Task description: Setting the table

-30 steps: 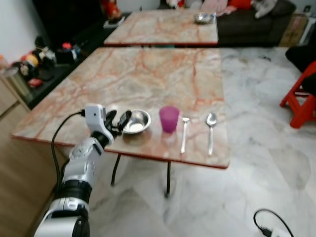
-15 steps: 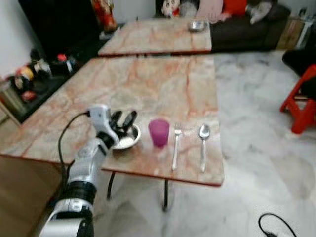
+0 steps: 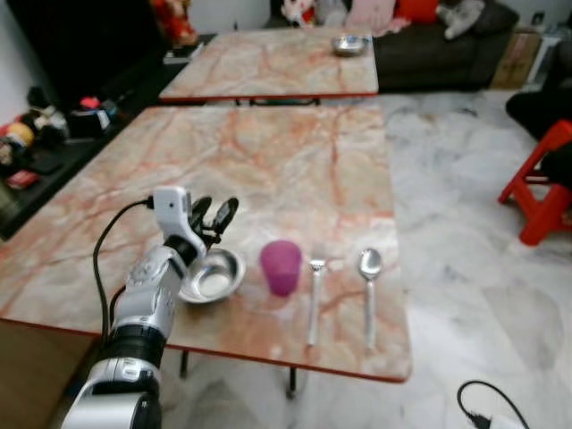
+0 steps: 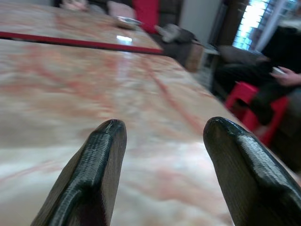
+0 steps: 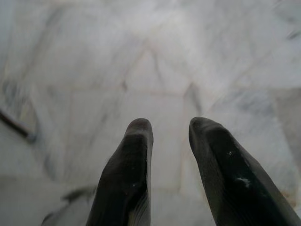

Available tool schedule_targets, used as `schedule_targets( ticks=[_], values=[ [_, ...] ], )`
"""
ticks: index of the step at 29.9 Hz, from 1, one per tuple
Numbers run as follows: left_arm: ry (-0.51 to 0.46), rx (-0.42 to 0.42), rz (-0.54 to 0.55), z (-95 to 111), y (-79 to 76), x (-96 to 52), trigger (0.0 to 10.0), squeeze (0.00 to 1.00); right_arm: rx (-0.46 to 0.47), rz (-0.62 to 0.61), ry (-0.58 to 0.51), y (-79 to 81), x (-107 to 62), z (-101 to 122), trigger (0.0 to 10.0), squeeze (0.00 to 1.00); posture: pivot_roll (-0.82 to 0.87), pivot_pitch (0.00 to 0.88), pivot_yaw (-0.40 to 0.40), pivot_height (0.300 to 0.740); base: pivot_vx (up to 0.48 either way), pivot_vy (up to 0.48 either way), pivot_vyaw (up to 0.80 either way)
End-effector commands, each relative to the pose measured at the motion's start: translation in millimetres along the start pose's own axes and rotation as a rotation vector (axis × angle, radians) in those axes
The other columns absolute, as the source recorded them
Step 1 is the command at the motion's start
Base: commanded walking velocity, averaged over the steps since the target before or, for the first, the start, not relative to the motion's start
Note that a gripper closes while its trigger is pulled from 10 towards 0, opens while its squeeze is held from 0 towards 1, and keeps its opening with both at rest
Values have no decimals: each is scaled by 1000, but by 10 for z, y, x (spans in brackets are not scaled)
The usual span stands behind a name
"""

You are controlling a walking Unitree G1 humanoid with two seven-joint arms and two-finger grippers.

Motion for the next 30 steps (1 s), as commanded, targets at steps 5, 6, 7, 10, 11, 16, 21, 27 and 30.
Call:
schedule_targets(
  ticks=[5, 6, 7, 10, 11, 16, 21, 27, 30],
  values=[
    [53, 32, 92, -15, 168, -51, 10000, 0, 6, 12, 17, 56, -11, -60, 10000, 0, 28, 44, 60, 740, 0, 0, 0],
    [53, 20, 109, -20, 188, -52, 10000, 0, 5, 12, 17, 57, -11, -60, 10000, 0, 26, 42, 60, 740, 0, 0, 0],
    [53, 20, 109, -20, 188, -52, 10000, 0, 5, 12, 17, 57, -11, -60, 10000, 0, 26, 42, 60, 740, 0, 0, 0],
    [51, 0, 153, -4, 241, -50, 10000, 0, 5, 12, 17, 57, -10, -59, 10000, 0, 26, 40, 61, 740, 0, 0, 0],
    [52, 1, 159, -3, 248, -50, 10000, 0, 5, 12, 17, 57, -10, -58, 10000, 0, 26, 40, 61, 740, 0, 0, 0],
    [62, 6, 204, 13, 309, -49, 10000, 0, 4, 13, 17, 60, -10, -59, 10000, 0, 27, 33, 61, 740, 0, 0, 0],
    [168, 55, 231, -88, 347, -55, 10000, 1000, 3, 13, 17, 60, -11, -63, 10000, 0, 25, 31, 62, 740, 0, 0, 0],
    [232, 93, 216, -187, 280, -15, 10000, 0, 3, 13, 19, 59, -12, -69, 10000, 0, 23, 31, 63, 740, 0, 0, 0],
    [251, 93, 231, -222, 268, 2, 10000, 0, 3, 13, 19, 60, -13, -69, 10000, 0, 24, 32, 63, 740, 0, 0, 0]
  ],
)
Point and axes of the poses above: a point about 5 cm out from each wrist's last joint towards the gripper, its own x axis pointing out of the wrist towards the gripper, its own z axis along the axis of the wrist's last joint, y = z × x, the point moved 1 cm from there along x, pointing out of the wrist towards the gripper, and after that the axes turned 12 degrees about -x, right-handed, at the moved point
